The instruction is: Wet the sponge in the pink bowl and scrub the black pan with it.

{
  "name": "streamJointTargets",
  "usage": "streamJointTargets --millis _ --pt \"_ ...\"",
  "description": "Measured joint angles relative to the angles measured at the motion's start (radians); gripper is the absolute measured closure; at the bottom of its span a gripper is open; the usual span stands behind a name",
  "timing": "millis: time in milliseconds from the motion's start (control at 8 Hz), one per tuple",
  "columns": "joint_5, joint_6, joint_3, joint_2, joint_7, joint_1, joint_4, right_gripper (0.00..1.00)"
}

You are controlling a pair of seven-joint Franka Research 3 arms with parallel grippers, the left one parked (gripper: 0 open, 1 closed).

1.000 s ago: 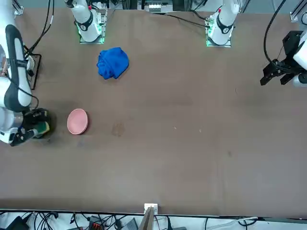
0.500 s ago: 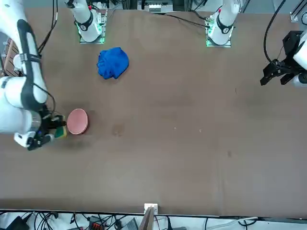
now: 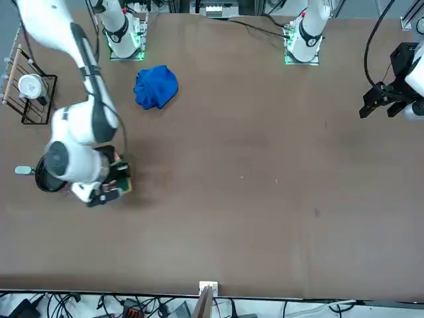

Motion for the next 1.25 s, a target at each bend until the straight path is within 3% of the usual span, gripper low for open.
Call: streamJointTargets --millis 500,875,1250 --pt "-0.010 0.085 -0.005 0.058 0.140 0.122 -0.025 0.69" --pt "-0.100 0.123 -0.007 0.117 0.325 0.208 -0.027 0.67" --pt "-0.134 0.137 -0.015 0.156 0.365 0.228 -0.026 0.63"
